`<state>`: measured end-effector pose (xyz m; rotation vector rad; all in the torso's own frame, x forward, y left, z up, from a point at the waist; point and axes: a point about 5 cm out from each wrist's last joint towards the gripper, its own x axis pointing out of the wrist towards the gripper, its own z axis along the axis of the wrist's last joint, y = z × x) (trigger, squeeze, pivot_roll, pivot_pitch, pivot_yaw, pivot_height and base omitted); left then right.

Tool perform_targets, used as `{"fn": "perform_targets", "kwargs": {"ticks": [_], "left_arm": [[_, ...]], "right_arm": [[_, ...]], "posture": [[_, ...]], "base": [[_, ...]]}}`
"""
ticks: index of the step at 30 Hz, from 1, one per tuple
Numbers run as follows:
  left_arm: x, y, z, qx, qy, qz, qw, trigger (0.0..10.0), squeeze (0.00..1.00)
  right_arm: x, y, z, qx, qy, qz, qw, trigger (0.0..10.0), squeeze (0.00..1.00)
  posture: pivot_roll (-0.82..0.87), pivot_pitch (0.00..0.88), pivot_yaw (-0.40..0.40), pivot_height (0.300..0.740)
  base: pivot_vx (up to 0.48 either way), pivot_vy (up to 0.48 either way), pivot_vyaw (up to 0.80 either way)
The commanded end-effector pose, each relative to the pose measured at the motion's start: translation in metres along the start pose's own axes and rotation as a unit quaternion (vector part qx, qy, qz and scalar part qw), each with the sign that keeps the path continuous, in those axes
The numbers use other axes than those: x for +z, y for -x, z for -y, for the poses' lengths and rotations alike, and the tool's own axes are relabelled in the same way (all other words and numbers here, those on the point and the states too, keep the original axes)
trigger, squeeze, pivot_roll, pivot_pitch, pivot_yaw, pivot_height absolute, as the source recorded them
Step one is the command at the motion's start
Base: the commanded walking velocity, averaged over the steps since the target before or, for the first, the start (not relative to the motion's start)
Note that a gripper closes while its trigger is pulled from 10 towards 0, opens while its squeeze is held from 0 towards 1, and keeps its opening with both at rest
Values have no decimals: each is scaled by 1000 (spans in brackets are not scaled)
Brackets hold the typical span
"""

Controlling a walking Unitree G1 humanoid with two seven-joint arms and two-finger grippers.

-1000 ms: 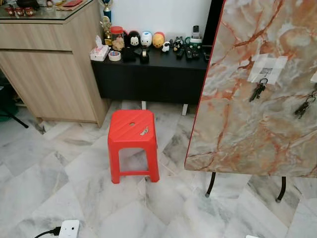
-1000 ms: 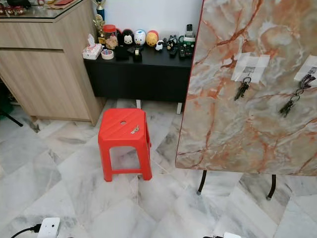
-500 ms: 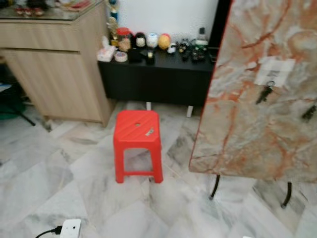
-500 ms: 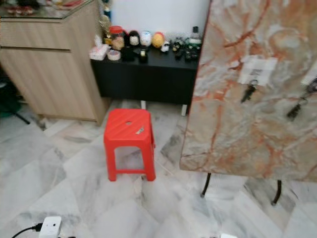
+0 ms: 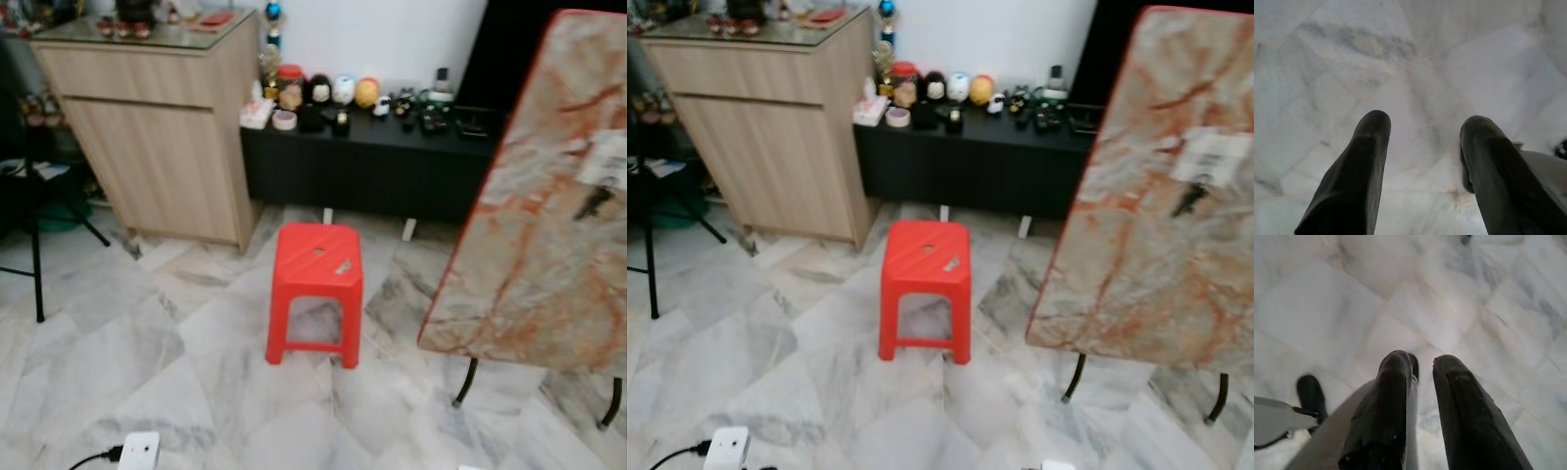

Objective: Hang keys on a hook

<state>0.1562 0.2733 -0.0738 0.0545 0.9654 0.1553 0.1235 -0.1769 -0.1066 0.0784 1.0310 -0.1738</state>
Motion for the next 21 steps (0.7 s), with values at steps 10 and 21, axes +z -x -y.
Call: {"fn": "perform_targets", "kwargs": {"ticks": [10, 21], "left_arm": [[-1, -1, 4, -5, 3, -4, 1000, 10000, 0], [1, -1, 5, -6, 7, 2, 1000, 10000, 0]], "right_arm": [[1, 0, 8, -10, 0, 0, 1000, 10000, 0], [2, 0, 6, -11, 1, 3, 1000, 10000, 0]], "posture": [[63, 0, -29, 740], [65, 0, -29, 740]], "base": [[0, 369, 0], [0, 96, 0]]}}
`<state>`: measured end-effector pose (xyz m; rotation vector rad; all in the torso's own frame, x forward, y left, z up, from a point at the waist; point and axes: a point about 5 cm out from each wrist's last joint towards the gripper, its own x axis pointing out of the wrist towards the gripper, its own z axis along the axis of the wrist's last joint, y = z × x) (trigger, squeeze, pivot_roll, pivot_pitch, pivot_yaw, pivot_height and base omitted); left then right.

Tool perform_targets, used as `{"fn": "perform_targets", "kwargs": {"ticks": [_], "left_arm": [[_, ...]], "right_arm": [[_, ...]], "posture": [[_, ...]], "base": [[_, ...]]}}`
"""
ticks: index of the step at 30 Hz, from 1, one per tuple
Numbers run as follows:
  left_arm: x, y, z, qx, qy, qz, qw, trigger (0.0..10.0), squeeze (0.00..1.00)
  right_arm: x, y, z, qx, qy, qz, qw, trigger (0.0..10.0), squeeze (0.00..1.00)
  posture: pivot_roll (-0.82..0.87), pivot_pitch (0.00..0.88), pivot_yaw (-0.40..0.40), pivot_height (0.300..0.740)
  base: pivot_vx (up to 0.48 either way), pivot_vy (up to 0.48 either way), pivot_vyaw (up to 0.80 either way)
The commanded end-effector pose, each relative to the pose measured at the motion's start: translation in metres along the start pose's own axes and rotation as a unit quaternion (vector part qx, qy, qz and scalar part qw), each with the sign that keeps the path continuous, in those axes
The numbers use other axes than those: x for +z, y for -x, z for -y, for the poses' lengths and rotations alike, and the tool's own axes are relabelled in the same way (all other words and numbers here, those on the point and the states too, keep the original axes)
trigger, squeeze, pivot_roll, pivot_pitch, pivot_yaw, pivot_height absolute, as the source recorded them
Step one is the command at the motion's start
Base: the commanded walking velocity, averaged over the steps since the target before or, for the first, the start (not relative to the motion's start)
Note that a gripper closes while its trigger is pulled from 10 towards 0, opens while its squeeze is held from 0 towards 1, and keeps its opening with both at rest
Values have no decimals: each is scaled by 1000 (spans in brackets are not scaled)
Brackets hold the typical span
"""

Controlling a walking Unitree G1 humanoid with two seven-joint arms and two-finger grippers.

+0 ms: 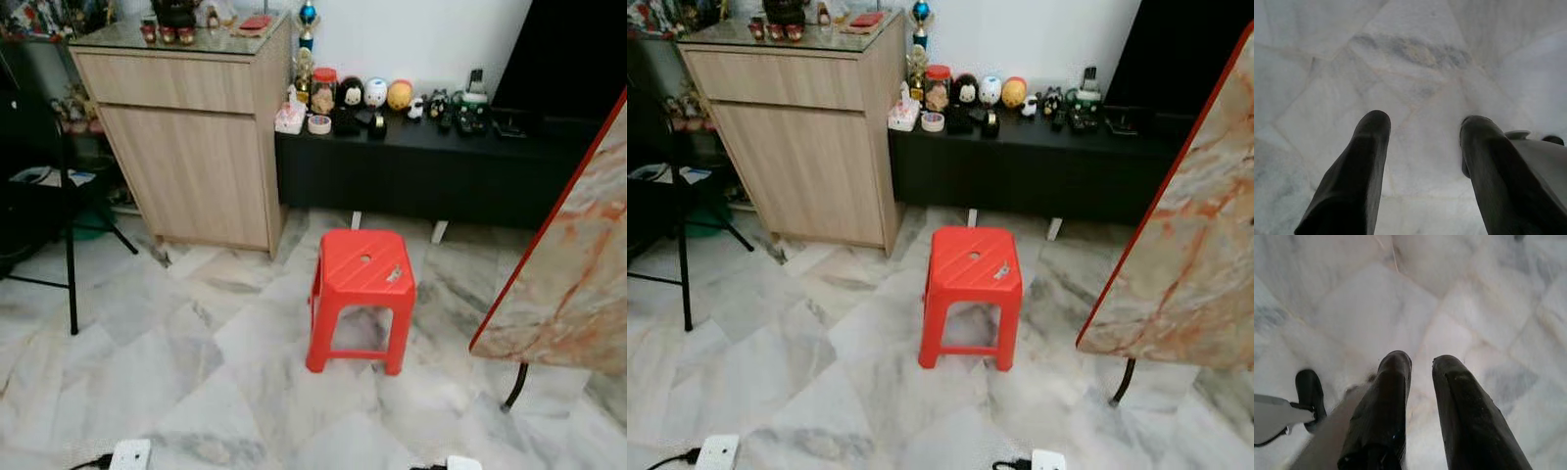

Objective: Hang keys on a hook

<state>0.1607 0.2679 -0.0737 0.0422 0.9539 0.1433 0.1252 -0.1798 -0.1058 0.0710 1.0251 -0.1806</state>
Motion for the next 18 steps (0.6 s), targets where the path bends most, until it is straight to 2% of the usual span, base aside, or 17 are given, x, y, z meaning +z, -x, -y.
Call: {"fn": "perform_targets", "kwargs": {"ticks": [1, 8, 18], "left_arm": [[-3, 1, -1, 1, 5, -3, 1000, 10000, 0], [-3, 1, -1, -2, 8, -2, 1000, 10000, 0], [-3, 1, -1, -4, 5, -6, 1000, 10000, 0]], "right_arm": [[0, 0, 3, -7, -1, 0, 1000, 10000, 0], [-1, 0, 4, -10, -2, -1, 1000, 10000, 0], [-1, 0, 6, -9, 17, -3, 1000, 10000, 0]], "posture": [[65, 0, -29, 740], [65, 0, -29, 740], [65, 0, -28, 740]], "base": [[0, 0, 0], [0, 0, 0], [290, 0, 0]]}}
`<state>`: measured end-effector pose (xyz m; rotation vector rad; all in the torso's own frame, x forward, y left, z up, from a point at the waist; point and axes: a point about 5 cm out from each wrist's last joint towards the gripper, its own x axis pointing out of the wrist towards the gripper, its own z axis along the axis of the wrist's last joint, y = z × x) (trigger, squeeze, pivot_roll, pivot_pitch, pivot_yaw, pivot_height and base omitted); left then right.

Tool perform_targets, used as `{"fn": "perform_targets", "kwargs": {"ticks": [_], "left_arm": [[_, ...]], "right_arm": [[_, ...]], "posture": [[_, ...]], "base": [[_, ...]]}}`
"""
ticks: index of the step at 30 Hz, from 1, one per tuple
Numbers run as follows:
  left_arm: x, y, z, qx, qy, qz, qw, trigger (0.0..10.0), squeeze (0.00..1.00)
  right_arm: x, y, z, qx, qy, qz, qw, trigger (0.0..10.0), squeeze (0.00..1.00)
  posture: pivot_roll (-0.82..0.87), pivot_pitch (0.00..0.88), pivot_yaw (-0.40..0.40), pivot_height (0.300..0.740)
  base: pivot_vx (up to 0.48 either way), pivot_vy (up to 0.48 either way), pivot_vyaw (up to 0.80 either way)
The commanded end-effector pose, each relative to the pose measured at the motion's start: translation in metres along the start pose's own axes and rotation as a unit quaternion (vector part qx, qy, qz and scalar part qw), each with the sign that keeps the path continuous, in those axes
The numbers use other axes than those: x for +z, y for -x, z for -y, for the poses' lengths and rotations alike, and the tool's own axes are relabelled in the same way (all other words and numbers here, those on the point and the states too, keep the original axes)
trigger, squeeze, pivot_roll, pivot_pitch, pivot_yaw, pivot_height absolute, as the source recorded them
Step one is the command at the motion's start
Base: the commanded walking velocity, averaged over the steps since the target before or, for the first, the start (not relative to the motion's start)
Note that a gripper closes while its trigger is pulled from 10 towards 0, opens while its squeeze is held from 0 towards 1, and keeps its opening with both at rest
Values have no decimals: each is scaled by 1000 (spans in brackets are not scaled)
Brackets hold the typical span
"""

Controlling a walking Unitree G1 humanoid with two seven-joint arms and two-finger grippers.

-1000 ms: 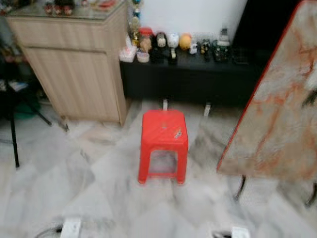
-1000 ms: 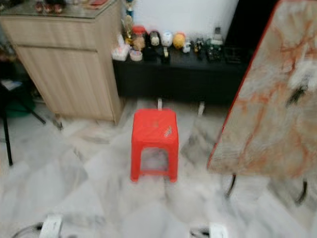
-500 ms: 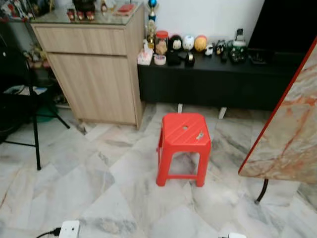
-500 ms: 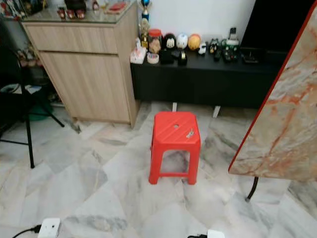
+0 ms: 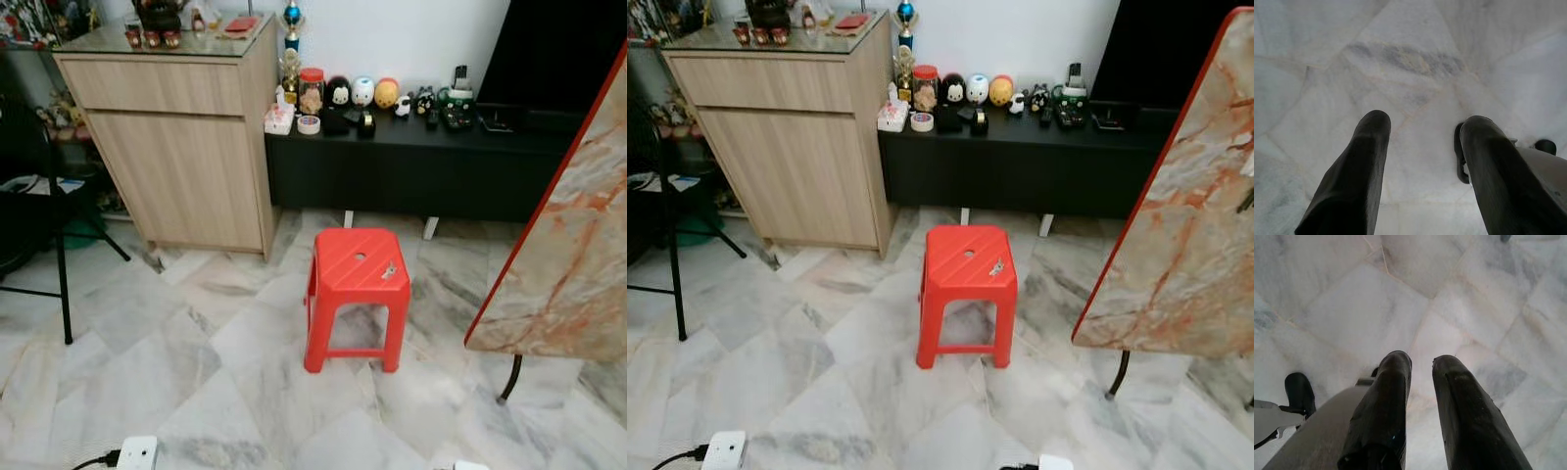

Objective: Hang keys on a hook

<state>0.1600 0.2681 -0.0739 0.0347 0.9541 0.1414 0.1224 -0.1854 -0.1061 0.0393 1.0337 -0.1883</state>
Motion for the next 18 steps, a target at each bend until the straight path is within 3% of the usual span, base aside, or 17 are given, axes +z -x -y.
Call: {"fn": "perform_targets", "kwargs": {"ticks": [1, 18], "left_arm": [[-3, 1, 0, -2, 2, -6, 1000, 10000, 0], [-3, 1, 0, -4, 4, -5, 1000, 10000, 0]], "right_arm": [[1, 0, 0, 2, 6, -1, 1000, 10000, 0], [5, -1, -6, 6, -4, 9, 1000, 10000, 0]], "posture": [[65, 0, -28, 740], [64, 0, -27, 740]], "base": [[322, 0, 0], [346, 0, 48]]}}
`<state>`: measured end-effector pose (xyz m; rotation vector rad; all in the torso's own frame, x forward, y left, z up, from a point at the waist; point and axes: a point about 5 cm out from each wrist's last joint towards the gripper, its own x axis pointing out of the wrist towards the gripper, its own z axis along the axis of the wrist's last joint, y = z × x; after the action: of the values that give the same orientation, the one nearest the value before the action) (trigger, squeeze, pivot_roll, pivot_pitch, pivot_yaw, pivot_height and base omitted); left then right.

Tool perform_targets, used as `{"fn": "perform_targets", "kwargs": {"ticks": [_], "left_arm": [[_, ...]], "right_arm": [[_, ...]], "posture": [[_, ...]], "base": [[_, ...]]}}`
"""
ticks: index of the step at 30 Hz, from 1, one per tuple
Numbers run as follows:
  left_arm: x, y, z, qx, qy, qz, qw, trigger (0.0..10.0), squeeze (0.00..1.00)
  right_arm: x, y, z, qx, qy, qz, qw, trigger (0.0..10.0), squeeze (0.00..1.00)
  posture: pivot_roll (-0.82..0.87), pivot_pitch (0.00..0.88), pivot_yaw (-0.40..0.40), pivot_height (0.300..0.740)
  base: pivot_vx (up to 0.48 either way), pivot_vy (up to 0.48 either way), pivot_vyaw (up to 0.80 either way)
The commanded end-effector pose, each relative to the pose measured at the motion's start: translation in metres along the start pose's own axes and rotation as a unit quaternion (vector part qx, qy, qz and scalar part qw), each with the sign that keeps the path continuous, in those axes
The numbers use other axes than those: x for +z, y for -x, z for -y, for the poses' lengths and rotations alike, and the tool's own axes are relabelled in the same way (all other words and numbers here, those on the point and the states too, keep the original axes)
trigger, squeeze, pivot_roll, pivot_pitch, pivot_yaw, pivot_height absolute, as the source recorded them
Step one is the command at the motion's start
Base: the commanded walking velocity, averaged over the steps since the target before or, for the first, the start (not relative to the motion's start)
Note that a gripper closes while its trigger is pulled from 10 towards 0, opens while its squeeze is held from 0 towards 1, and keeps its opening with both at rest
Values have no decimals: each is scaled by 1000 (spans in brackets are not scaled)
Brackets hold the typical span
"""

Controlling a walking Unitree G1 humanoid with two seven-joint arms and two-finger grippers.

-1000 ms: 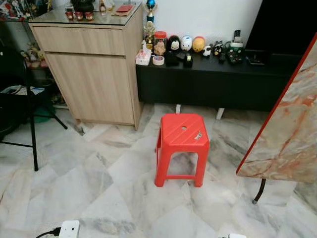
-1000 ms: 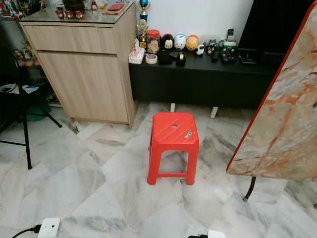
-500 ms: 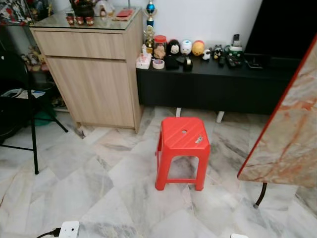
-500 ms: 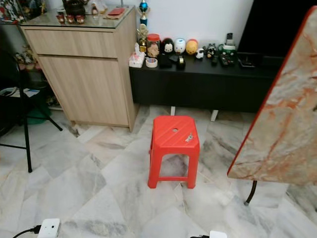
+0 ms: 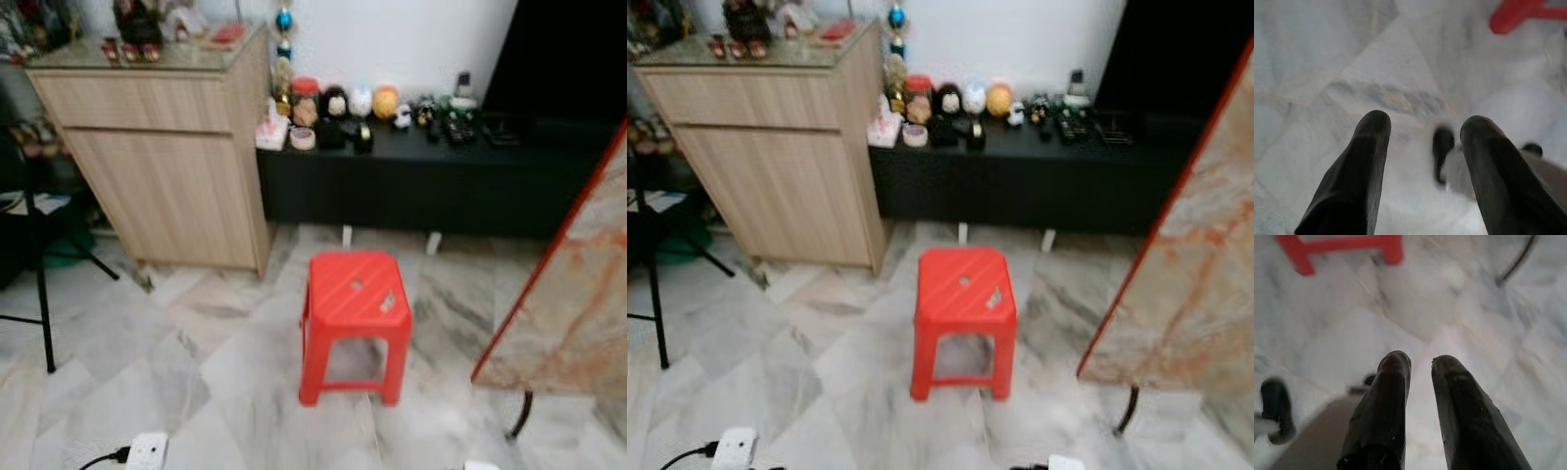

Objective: Hang keys on a hook

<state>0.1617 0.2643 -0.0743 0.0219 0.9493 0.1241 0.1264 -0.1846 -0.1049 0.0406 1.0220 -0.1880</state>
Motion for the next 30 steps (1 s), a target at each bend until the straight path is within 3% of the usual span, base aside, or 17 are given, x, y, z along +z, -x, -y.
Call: {"fn": "perform_targets", "kwargs": {"ticks": [1, 25, 30], "left_arm": [[-4, 1, -4, 6, 2, -7, 1000, 10000, 0], [-4, 1, -4, 5, 4, -6, 1000, 10000, 0], [-3, 1, -5, 6, 4, -6, 1000, 10000, 0]], "right_arm": [[1, 0, -4, 6, -3, 3, 1000, 10000, 0], [5, -1, -8, 9, 3, 14, 1000, 10000, 0], [6, -1, -11, 11, 3, 17, 1000, 10000, 0]], "posture": [[64, 0, -27, 740], [63, 0, -27, 740], [62, 0, -25, 740]], "base": [[349, 0, 0], [347, 0, 43], [347, 0, 800]]}}
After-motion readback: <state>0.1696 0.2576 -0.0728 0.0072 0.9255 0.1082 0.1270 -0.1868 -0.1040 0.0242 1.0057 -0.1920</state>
